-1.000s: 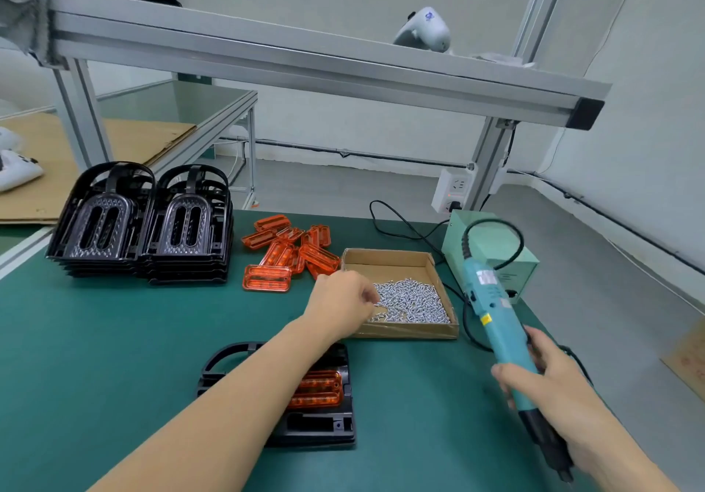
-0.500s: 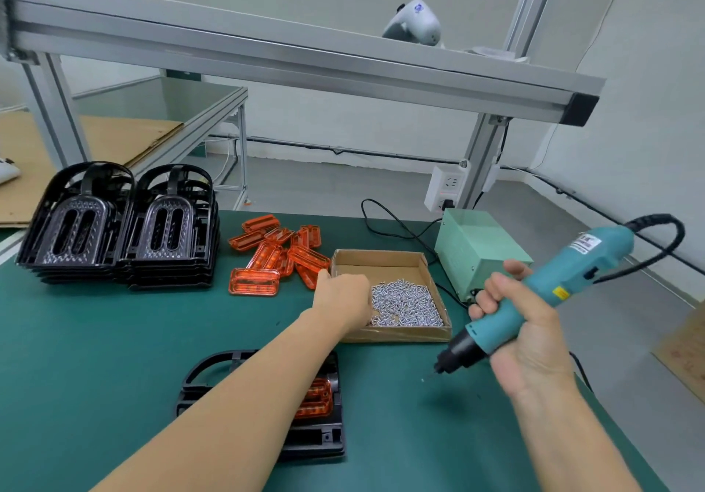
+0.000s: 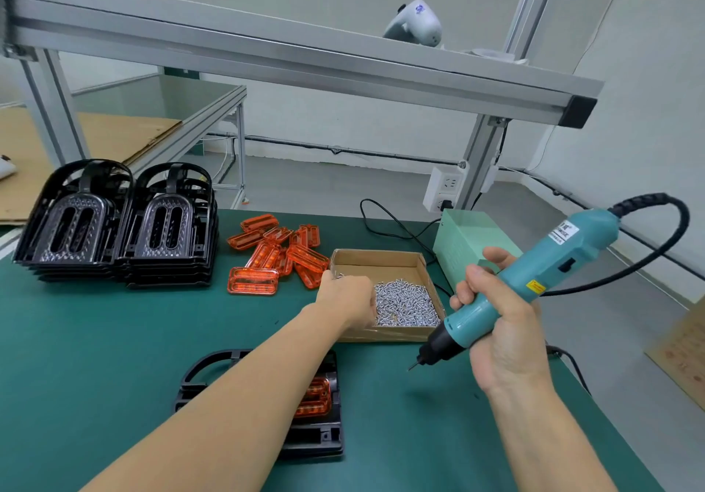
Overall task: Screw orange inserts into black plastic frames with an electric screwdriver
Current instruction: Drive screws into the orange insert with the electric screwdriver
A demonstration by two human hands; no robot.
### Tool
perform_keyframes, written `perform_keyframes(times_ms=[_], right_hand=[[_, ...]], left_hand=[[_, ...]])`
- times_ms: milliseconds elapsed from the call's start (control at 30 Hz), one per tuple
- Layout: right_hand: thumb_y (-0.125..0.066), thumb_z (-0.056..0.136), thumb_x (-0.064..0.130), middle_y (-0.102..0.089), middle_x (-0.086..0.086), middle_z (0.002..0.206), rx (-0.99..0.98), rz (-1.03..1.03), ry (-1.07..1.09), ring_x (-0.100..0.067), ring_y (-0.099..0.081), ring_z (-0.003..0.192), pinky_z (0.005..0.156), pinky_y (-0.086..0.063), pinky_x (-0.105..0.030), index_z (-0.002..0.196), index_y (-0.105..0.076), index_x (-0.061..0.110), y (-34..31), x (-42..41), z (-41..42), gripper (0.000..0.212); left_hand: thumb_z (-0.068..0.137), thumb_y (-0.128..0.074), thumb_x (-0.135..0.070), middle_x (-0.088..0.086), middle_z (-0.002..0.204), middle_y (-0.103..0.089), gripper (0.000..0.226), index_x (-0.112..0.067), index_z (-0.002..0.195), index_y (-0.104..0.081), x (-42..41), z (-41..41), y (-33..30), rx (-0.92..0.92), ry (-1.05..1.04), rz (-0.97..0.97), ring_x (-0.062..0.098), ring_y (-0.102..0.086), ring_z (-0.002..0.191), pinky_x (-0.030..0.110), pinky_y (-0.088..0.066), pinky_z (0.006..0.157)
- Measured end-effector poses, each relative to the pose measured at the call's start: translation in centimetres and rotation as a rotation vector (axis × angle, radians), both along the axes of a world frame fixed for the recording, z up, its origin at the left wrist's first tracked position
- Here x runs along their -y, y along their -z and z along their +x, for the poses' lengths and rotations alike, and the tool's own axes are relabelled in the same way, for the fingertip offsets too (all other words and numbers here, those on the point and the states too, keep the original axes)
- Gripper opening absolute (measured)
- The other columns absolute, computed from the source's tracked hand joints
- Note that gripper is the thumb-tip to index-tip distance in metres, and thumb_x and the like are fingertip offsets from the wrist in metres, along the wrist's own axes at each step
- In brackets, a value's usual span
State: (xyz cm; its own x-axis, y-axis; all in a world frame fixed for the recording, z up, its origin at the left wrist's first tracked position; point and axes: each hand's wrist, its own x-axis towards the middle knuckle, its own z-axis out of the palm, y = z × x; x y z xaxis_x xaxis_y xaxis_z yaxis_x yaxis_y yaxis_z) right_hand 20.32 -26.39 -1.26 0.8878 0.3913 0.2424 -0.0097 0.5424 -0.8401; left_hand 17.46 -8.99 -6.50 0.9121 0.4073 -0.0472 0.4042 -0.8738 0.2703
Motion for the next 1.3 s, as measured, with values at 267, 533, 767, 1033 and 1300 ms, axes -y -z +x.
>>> perform_keyframes(times_ms=[267,533,767,1033,1300], right_hand=[[-0.065,0.070,0.009,-0.048,0.004,0.054,0.017,-0.004,0.006,-0.011,-0.046,0.048,0.051,-0.044,-0.020,0.092,-0.057,0.020,-0.36,-0.23,-0.41,0.026],[-0.065,0.071,0.009,-0.048,0.004,0.053,0.034,-0.010,0.004,-0.011,-0.046,0.049,0.053,-0.044,-0.022,0.090,-0.058,0.021,-0.29,-0.32,-0.65,0.024],[-0.065,0.071,0.008,-0.049,0.004,0.053,0.043,-0.010,-0.002,-0.011,-0.046,0.049,0.054,-0.044,-0.022,0.092,-0.056,0.019,-0.30,-0.18,-0.69,0.025],[-0.064,0.070,0.008,-0.048,0.003,0.053,0.030,-0.017,-0.001,-0.012,-0.045,0.048,0.056,-0.041,-0.026,0.091,-0.055,0.019,-0.01,-0.26,-0.54,0.026],[-0.066,0.071,0.006,-0.048,0.003,0.055,0.036,-0.032,0.000,-0.012,-0.045,0.050,0.057,-0.041,-0.027,0.089,-0.056,0.020,0.26,-0.24,-0.59,0.024]], left_hand=[[0.088,-0.050,-0.021,0.003,0.085,-0.067,0.016,-0.015,0.079,-0.062,0.00,-0.21,0.18,-0.012,0.011,0.047,0.025,-0.058,0.089,0.040,-0.024,0.096],[0.092,-0.051,-0.022,0.009,0.102,-0.067,0.013,-0.011,0.089,-0.058,0.09,-0.12,-0.56,-0.053,0.032,0.130,0.029,-0.057,0.102,0.039,-0.028,0.098],[0.092,-0.052,-0.029,0.004,0.104,-0.067,0.023,-0.013,0.103,-0.063,0.01,-0.37,-0.64,-0.057,0.070,0.176,0.026,-0.057,0.103,0.039,-0.026,0.097],[0.085,-0.065,-0.021,-0.005,0.096,-0.071,0.009,-0.025,0.089,-0.072,-0.30,-0.76,-0.47,0.051,0.116,-0.036,0.017,-0.061,0.095,0.035,-0.038,0.097],[0.084,-0.063,-0.011,0.003,0.099,-0.072,0.013,-0.017,0.089,-0.074,-0.07,-0.36,-0.74,0.009,0.114,-0.015,0.022,-0.064,0.094,0.035,-0.050,0.089]])
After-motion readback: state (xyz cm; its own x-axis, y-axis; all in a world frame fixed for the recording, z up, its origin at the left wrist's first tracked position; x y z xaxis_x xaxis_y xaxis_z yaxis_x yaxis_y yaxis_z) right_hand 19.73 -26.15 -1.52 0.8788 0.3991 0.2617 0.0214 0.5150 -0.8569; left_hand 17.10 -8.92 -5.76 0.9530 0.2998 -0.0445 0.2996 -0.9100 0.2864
